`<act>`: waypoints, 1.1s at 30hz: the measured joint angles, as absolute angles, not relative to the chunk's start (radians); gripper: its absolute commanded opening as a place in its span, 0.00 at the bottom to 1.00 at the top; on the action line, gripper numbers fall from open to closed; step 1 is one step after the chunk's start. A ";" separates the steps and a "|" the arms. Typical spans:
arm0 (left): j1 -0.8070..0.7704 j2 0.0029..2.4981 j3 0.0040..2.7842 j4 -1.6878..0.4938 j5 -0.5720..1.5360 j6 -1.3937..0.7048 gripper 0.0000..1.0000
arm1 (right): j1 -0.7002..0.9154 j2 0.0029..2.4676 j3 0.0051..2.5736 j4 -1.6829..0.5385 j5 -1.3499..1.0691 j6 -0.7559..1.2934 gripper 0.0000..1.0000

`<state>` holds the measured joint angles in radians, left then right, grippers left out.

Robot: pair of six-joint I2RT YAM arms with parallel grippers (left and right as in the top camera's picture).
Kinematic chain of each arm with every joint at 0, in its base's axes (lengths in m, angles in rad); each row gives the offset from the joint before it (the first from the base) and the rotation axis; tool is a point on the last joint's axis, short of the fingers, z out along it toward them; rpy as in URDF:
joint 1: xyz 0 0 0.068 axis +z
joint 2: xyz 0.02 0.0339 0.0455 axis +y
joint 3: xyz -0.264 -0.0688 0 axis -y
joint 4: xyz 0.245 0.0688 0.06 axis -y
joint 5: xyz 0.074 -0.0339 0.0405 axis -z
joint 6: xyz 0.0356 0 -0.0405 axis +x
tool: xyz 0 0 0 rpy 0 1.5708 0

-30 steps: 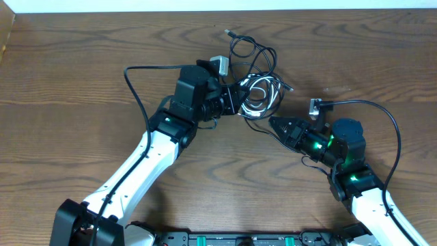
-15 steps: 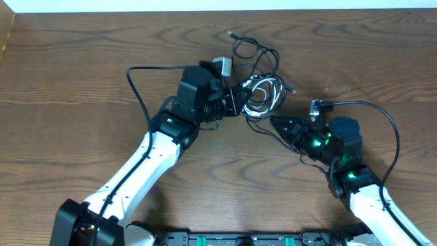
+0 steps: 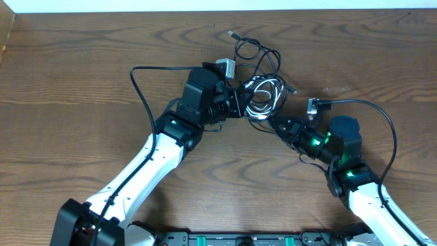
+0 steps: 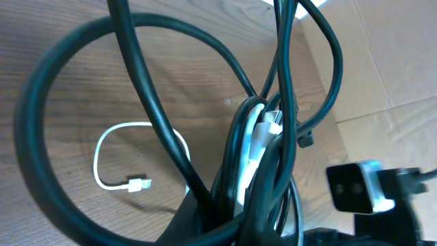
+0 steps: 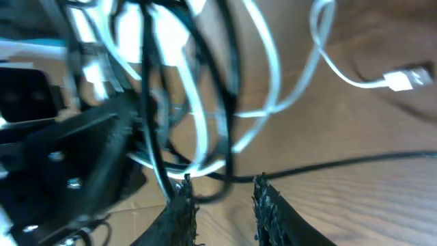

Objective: Untangle cables

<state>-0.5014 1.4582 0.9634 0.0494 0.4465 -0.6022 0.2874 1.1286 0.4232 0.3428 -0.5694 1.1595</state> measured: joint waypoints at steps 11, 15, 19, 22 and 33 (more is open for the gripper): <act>-0.501 1.458 0.963 0.067 0.442 -0.607 0.08 | 0.287 1.129 0.423 0.329 -0.574 1.203 0.26; -0.501 1.458 0.963 0.115 0.448 -0.644 0.07 | 0.287 1.130 0.423 0.311 -0.574 1.214 0.26; -0.501 1.458 0.963 0.130 0.487 -0.659 0.08 | 0.287 1.130 0.423 0.311 -0.564 1.219 0.27; -0.501 1.458 0.963 0.106 0.521 -0.663 0.08 | 0.287 1.131 0.423 0.311 -0.552 1.224 0.27; -0.501 1.458 0.963 0.061 0.446 -0.625 0.08 | 0.287 1.131 0.423 0.293 -0.612 1.231 0.23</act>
